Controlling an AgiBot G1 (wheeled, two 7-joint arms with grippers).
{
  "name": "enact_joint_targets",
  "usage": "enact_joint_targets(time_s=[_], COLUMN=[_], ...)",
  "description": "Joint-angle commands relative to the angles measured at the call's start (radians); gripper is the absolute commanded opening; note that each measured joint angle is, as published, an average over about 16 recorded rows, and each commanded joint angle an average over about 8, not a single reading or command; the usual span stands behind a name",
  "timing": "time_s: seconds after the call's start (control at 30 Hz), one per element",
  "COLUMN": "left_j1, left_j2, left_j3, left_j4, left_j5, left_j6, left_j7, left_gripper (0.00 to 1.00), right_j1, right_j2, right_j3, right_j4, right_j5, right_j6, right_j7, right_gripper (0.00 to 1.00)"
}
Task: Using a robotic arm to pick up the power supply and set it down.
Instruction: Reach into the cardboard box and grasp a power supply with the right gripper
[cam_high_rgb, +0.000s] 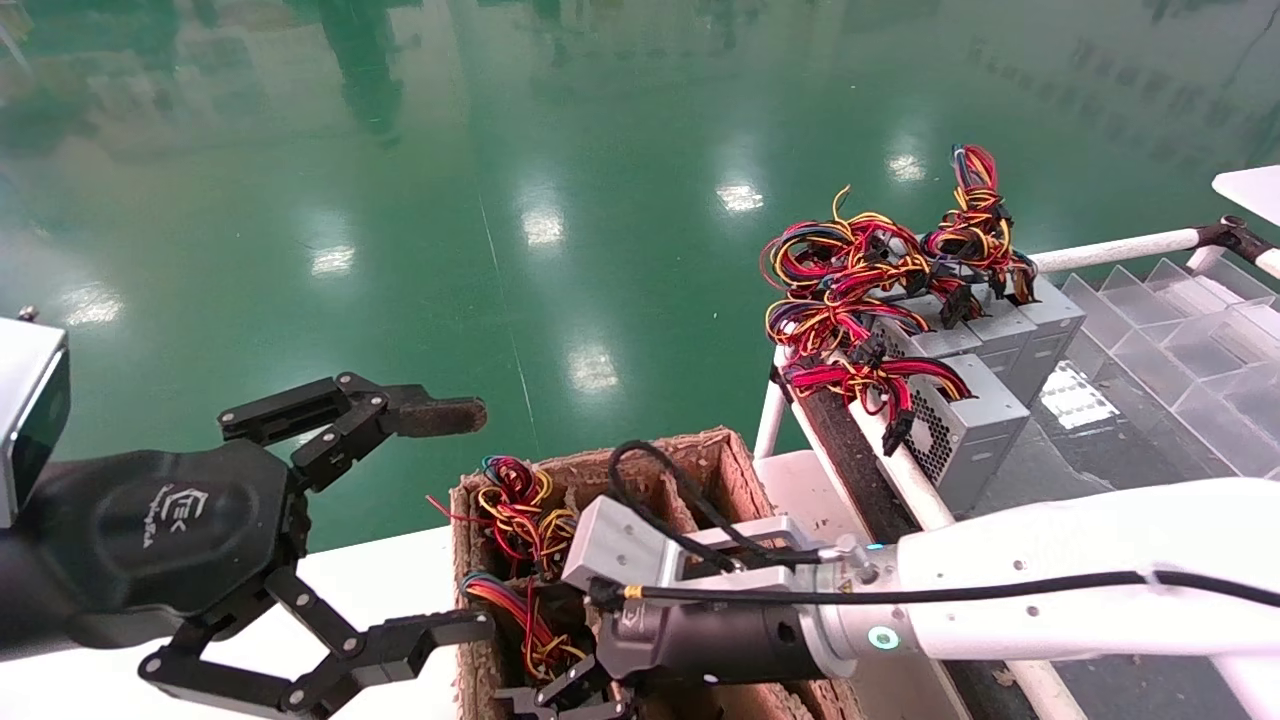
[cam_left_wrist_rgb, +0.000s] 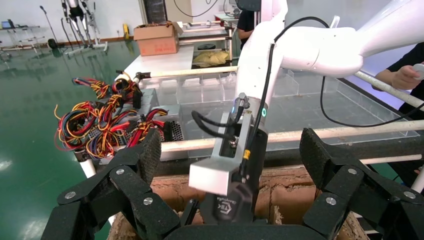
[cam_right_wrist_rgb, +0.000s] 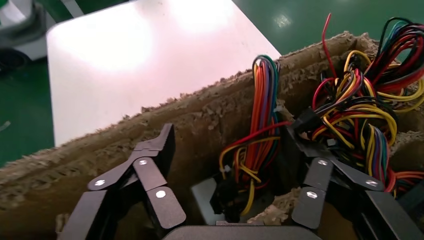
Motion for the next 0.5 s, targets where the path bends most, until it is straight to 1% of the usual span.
enact_joint_targets(time_s=[0.03,0.5], left_j1=[0.000,0.000], left_j2=[0.000,0.000], left_j3=[0.000,0.000], left_j4=[0.000,0.000], left_j5=[0.000,0.000], left_j6=[0.000,0.000], left_j7=[0.000,0.000], left_gripper=[1.00,1.00], right_j1=[0.007,0.036], right_j2=[-0.008,-0.069], right_j3=[-0.007,-0.041], right_j4=[0.003,0.006], right_j5=[-0.023,-0.132], right_j6=[0.008,0.059], right_j7=[-0.002,0.015], right_gripper=[0.00,0.00])
